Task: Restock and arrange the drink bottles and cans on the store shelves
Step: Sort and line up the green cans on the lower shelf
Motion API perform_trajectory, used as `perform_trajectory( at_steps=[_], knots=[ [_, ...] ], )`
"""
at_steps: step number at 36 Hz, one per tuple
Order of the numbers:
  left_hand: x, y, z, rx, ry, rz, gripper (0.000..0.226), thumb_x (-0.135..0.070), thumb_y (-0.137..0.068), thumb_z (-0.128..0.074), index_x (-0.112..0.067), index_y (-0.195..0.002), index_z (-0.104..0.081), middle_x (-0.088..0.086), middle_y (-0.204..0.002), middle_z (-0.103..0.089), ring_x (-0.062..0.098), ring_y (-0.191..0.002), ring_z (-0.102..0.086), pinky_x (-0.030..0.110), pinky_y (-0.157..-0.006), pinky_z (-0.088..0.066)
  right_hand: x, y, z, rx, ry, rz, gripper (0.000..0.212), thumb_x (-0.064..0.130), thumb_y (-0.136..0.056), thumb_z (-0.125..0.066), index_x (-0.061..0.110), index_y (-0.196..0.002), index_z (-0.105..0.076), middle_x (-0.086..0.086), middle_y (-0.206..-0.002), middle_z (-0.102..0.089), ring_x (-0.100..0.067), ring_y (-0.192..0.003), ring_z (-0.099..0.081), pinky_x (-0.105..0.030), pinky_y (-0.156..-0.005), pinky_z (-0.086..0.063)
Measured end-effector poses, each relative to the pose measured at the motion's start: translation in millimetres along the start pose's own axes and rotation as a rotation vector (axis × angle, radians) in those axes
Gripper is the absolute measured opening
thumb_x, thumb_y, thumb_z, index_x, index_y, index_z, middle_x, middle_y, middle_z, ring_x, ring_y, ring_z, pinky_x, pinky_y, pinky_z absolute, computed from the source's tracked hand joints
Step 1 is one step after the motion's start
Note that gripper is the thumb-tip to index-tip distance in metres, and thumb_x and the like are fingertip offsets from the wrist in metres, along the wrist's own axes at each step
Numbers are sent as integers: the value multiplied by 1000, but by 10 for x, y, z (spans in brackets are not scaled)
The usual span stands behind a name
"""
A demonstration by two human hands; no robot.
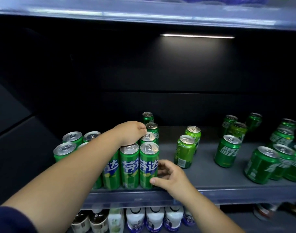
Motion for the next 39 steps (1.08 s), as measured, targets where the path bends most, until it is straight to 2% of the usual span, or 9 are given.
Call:
perform_trajectory(
  at_steps=[3,7,9,21,25,28,33,35,39],
  knots=[
    [-7,24,-2,-87,-7,-12,19,-46,-93,-54,-33,-94,-67,-13,-92,-67,11,-88,-62,37,-83,-53,29,19,14,5,3,-1,62,43,-54,-89,35,-111,-66,14,-109,-73,-5,-101,-67,-25,-79,-55],
    [-51,80,61,-188,-117,-30,20,-55,-88,-58,-36,-91,-64,-15,-86,-66,7,-82,-62,34,-74,-54,78,27,82,15,1,-5,54,23,-66,-90,33,-113,-64,9,-115,-69,-6,-106,-63,-22,-76,-54],
    [-94,106,118,-229,-181,-44,23,-56,-87,-57,-35,-92,-64,-16,-86,-65,7,-83,-61,33,-72,-53,102,33,138,-3,5,-4,55,25,-66,-90,34,-113,-63,10,-119,-67,-8,-108,-63,-22,-78,-54],
    [-1134,359,-62,-339,-226,-320,34,-54,-85,-54,-32,-109,-63,-7,-104,-67,17,-99,-63,36,-83,-53,46,196,781,-170,-27,20,42,5,-77,-85,31,-104,-65,4,-104,-69,-10,-95,-63,-18,-75,-52],
    [-1382,415,-565,-273,-124,-357,35,-51,-82,-54,-32,-110,-63,-7,-104,-65,18,-100,-62,36,-83,-52,-79,330,1048,-197,-17,34,43,2,-77,-84,30,-103,-65,3,-101,-70,-12,-94,-64,-18,-78,-53],
    [-1404,350,-982,-208,2,-259,26,-45,-83,-62,-31,-105,-63,-9,-101,-65,16,-96,-63,34,-81,-52,-192,446,1283,-195,20,11,42,8,-78,-84,33,-106,-64,4,-108,-69,-10,-98,-65,-21,-79,-54],
    [-1444,200,-1659,-21,173,-137,17,-42,-82,-68,-36,-97,-62,-13,-92,-66,8,-88,-64,35,-82,-54,-343,652,1729,-195,1,-36,40,9,-80,-83,31,-108,-64,-4,-110,-67,-3,-84,-64,-19,-74,-53],
    [-1571,152,-1843,11,186,-142,19,-41,-82,-69,-34,-98,-61,-13,-91,-65,8,-86,-63,35,-83,-54,-396,713,1924,-208,5,-40,40,8,-81,-83,31,-108,-64,-6,-108,-67,-8,-88,-65,-19,-75,-54],
    [-1909,2,-2084,-4,253,-119,36,-39,-81,-75,-29,-112,-60,-10,-99,-62,7,-84,-58,28,-81,-51,-479,830,2319,-268,13,-28,36,5,-80,-82,28,-103,-67,-8,-103,-69,2,-80,-65,-20,-73,-53]
  ],
)
Point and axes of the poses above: each hand's wrist, its own y-axis away from the middle knuckle, its own z-axis out of the back of the hand, x = y × z, the point moved 1 cm from there along -y, towards the middle knuckle
